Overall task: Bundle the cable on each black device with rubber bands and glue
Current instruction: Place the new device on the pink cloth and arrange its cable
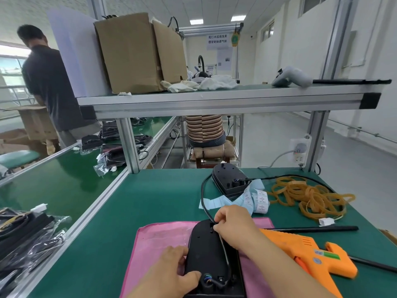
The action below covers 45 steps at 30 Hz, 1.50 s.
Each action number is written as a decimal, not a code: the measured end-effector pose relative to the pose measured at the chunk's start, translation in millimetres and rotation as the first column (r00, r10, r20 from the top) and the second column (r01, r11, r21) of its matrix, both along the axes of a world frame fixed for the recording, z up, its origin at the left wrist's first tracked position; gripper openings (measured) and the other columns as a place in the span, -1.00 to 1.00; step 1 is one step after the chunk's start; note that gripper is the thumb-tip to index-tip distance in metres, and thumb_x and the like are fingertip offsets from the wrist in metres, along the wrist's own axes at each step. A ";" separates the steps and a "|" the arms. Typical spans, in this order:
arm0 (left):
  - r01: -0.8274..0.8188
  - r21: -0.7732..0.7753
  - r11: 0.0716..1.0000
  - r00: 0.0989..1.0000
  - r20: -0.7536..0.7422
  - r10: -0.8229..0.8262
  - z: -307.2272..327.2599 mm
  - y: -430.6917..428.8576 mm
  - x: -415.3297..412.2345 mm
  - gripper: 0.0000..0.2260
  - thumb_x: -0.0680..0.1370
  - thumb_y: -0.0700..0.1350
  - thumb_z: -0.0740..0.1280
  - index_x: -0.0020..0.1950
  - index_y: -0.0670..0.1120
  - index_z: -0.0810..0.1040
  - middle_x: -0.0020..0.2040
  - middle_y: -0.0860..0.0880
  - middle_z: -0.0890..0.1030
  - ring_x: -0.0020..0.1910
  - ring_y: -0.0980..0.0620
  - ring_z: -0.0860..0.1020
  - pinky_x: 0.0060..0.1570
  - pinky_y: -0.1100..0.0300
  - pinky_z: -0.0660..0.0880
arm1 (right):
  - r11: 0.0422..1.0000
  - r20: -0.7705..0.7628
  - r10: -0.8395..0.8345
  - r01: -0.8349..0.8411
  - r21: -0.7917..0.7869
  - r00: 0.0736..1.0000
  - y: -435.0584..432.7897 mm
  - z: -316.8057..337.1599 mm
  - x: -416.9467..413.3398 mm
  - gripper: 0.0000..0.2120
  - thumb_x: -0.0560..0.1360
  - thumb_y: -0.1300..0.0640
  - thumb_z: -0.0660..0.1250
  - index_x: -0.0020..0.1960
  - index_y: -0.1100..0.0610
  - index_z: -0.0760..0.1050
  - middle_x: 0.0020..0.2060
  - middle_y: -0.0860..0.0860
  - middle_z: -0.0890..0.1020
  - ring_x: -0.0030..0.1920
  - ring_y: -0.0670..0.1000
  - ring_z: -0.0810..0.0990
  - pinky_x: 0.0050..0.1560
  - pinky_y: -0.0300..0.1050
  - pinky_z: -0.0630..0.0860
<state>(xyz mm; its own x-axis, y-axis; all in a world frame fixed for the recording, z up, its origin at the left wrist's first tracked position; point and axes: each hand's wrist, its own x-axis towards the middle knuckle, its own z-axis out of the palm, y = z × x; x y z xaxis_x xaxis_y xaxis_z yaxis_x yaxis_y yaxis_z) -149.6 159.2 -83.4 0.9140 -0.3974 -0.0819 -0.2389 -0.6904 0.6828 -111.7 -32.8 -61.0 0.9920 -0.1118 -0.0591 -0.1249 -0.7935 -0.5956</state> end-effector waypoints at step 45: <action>0.111 -0.187 0.976 0.988 -0.083 -0.129 55.4 13.4 -9.2 -0.86 0.59 -0.09 0.35 0.06 0.10 0.67 0.02 0.19 0.68 0.04 0.27 0.62 0.08 0.46 0.45 | 0.992 0.037 -0.127 0.127 -0.005 0.991 10.0 -5.1 0.9 -0.77 0.46 0.26 0.27 -0.21 -0.06 0.45 -0.14 -0.10 0.52 -0.08 -0.04 0.48 -0.13 -0.21 0.40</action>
<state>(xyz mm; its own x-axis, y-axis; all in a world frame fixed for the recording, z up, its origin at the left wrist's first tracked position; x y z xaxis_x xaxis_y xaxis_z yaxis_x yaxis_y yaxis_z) -158.7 172.6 -28.0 0.8503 -0.5198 -0.0821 -0.2410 -0.5233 0.8174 -110.9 -22.8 -66.1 0.9711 -0.2376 -0.0213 -0.2033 -0.7772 -0.5955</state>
